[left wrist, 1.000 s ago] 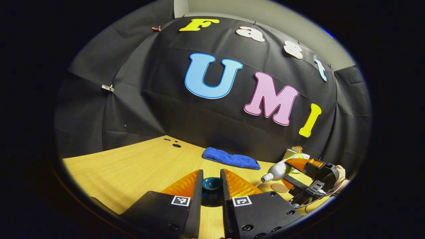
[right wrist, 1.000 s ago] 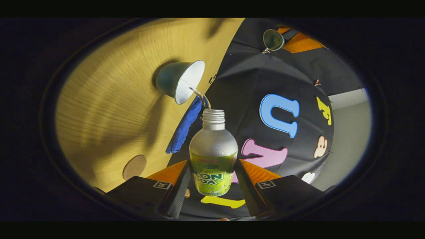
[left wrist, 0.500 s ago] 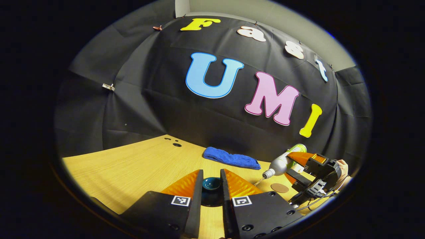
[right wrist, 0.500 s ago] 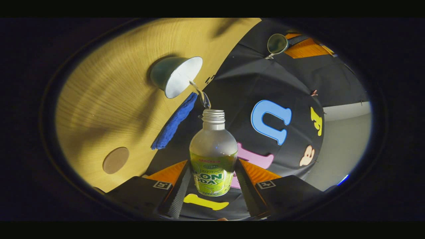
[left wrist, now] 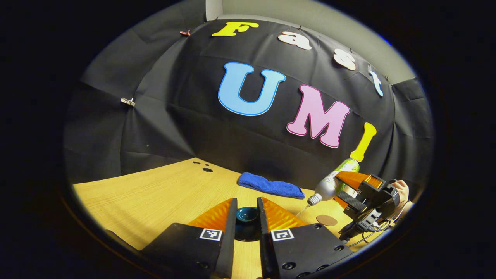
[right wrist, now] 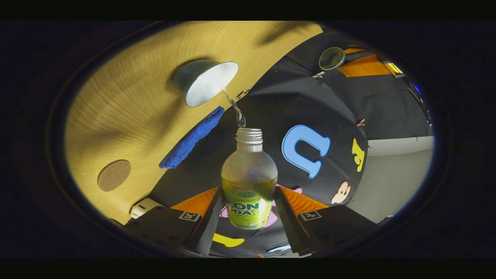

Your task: Open the teacup lid with one hand, grasp the water bottle and pour water into the teacup with the other hand; after pouring, place the water bottle on the coaster and then close the teacup lid.

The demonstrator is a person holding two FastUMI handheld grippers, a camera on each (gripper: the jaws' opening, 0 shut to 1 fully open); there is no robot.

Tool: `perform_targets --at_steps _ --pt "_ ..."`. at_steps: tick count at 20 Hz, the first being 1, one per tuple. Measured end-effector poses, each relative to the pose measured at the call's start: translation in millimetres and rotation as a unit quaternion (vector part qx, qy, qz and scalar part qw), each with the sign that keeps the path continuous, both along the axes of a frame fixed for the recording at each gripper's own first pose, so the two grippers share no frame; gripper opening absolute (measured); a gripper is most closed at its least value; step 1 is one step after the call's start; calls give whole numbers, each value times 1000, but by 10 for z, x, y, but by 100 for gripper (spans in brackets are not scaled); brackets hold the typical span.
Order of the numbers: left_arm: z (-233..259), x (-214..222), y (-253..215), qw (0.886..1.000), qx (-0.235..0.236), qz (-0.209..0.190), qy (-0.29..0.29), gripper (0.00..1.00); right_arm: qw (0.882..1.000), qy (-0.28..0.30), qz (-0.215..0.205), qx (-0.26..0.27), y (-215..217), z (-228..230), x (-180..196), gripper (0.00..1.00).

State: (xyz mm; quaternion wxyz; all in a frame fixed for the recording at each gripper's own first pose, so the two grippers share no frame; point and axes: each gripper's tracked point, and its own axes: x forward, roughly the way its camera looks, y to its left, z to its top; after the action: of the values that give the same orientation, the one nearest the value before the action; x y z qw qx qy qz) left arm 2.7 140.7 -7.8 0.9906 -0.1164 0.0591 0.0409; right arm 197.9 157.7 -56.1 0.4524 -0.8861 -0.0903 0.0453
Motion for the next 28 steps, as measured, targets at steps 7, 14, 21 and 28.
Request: perform_targets --at_steps 7,14,21,28 --pt "-16 0 5 1000 -2 0 2 31 999 -18 22 -40 71 -28 -10 77" --pt "-19 3 2 1000 -2 0 3 31 998 -22 33 -40 112 10 -2 77" --pt "-31 1 -1 1000 -2 0 4 32 998 31 1 46 -49 -163 21 77" --pt "-84 25 26 1000 2 5 10 32 889 210 -82 399 -100 -680 -143 78"
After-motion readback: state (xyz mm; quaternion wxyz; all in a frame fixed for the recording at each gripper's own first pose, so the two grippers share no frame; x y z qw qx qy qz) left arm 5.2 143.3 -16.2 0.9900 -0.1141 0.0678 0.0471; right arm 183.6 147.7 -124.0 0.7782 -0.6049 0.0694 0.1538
